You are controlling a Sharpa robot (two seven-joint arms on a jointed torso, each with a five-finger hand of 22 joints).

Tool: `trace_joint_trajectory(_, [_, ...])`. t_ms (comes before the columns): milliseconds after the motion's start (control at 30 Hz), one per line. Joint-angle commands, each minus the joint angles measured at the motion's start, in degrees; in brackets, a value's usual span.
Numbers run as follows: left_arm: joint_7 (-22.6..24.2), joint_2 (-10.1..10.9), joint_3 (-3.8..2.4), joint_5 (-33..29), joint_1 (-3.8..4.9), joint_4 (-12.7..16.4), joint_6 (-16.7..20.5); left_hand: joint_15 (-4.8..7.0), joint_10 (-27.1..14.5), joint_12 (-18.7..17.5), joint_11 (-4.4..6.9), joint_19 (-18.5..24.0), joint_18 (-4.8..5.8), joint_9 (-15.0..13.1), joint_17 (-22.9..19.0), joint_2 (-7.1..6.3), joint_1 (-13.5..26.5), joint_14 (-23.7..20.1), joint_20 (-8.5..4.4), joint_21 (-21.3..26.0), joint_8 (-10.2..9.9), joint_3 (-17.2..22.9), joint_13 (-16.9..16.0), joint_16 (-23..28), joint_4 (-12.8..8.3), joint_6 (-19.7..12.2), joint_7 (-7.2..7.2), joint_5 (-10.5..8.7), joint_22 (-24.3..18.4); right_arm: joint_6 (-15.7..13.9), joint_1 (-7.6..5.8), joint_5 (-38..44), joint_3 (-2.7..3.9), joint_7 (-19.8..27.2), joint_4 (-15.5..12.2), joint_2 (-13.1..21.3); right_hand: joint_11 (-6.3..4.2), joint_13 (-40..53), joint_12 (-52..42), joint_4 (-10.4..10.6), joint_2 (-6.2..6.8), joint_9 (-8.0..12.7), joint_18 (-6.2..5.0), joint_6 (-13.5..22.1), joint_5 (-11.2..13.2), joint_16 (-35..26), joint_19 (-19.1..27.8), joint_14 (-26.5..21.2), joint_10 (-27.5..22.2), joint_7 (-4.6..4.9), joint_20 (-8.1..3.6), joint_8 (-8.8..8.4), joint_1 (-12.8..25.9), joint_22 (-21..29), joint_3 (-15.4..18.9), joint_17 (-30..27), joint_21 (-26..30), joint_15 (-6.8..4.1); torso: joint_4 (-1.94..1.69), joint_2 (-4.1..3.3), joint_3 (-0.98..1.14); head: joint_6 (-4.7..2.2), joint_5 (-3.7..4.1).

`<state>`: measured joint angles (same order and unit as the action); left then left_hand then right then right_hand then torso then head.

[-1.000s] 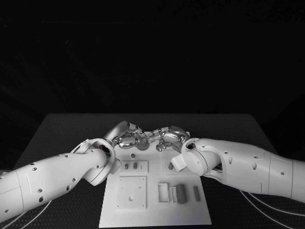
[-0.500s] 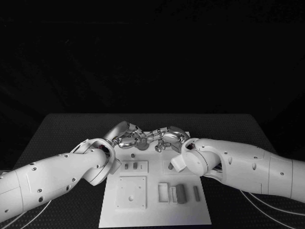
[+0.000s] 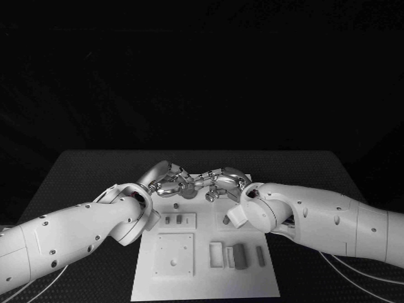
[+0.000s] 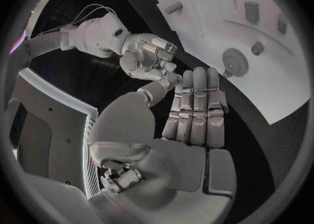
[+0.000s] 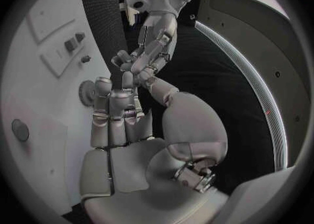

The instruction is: Assemble the parts on the task board

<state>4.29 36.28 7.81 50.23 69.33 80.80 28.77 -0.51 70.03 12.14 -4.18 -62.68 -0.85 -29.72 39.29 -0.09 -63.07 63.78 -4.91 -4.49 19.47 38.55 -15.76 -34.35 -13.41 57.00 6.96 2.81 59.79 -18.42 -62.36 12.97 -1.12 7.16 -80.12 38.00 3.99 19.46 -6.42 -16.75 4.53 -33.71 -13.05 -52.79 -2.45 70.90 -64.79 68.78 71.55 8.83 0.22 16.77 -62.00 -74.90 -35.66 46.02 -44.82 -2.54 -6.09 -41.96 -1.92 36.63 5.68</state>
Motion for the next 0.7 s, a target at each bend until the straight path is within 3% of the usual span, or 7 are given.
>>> trace_joint_trajectory(33, [0.28,-0.22,-0.07,-0.36,0.06,0.19,-0.64,0.08,0.47,0.22,0.00,0.05,0.41,-0.11,0.10,0.47,0.28,0.36,-0.15,-0.02,0.18,0.18,-0.07,0.08,-0.18,0.24,-0.06,0.06,0.10,2.33,0.06,0.87,-0.03,0.26,-0.32,-0.25,-0.01,-0.04,0.38,0.06,-0.03,-0.03,-1.95,0.15,-0.37,0.16,0.39,-0.13,-0.29,0.02,-0.09,-0.22,0.07,-1.02,0.39,0.07,-0.07,0.11,-0.01,-0.01,0.01,0.05,0.02])
trace_joint_trajectory(133, [0.24,-0.22,-0.07,-0.36,0.06,0.19,-0.73,0.09,0.49,0.21,0.01,0.06,0.42,-0.12,0.12,0.47,0.29,0.37,-0.16,-0.01,0.19,0.19,-0.07,0.09,-0.20,0.25,-0.06,0.06,0.11,1.78,0.06,0.87,-0.03,0.28,-0.20,-0.31,-0.07,0.00,0.34,0.04,-1.06,-0.06,-1.95,-0.14,-0.38,0.19,0.34,-0.10,-0.14,-0.11,-0.11,-0.13,-0.32,-0.98,0.32,0.09,-0.06,0.05,-0.01,-0.02,0.03,0.05,0.05])
trace_joint_trajectory(267, [0.20,-0.22,-0.07,-0.36,0.06,0.19,-0.84,0.09,0.50,0.20,0.01,0.06,0.43,-0.13,0.14,0.46,0.30,0.37,-0.16,-0.01,0.20,0.20,-0.08,0.11,-0.22,0.26,-0.07,0.06,0.12,0.05,0.06,0.87,-0.03,0.76,-0.01,-0.40,-0.48,0.30,-0.20,0.04,-3.77,-0.36,-1.95,-1.61,-0.38,0.30,0.13,0.14,0.97,-0.72,-0.23,0.57,-2.02,-0.96,-1.08,0.12,-0.12,-0.32,0.01,-0.02,0.04,0.06,0.06])
trace_joint_trajectory(333, [0.10,-0.22,-0.07,-0.36,0.06,0.15,-0.89,0.09,0.52,0.19,0.02,0.07,0.43,-0.13,0.15,0.46,0.30,0.37,-0.17,0.00,0.20,0.21,-0.08,0.12,-0.24,0.26,-0.07,0.07,0.12,-0.69,0.06,0.87,-0.03,1.06,0.08,-0.39,-0.81,0.56,-0.58,0.14,-4.29,-0.54,-1.95,-2.37,-0.38,0.38,-0.14,0.42,1.77,-0.98,-0.23,0.92,-2.39,-0.97,-1.83,0.12,-0.25,-0.66,0.00,-0.02,0.04,0.08,0.05])
trace_joint_trajectory(700, [-0.58,0.10,-0.07,-0.36,0.07,0.06,-1.40,0.09,0.55,0.16,0.03,0.07,0.44,-0.15,0.19,0.45,0.30,0.37,-0.19,0.01,0.22,0.26,-0.09,0.15,-0.31,0.28,-0.09,0.08,0.15,0.73,0.06,0.79,-0.03,2.79,-0.05,-0.35,-1.38,0.99,-1.15,0.02,-4.56,-0.88,-1.95,-3.35,-0.38,0.55,-0.83,1.10,2.98,-1.42,-0.49,1.38,-2.44,-1.02,-2.42,0.15,-0.62,-1.22,0.02,-0.01,0.05,0.08,0.12])
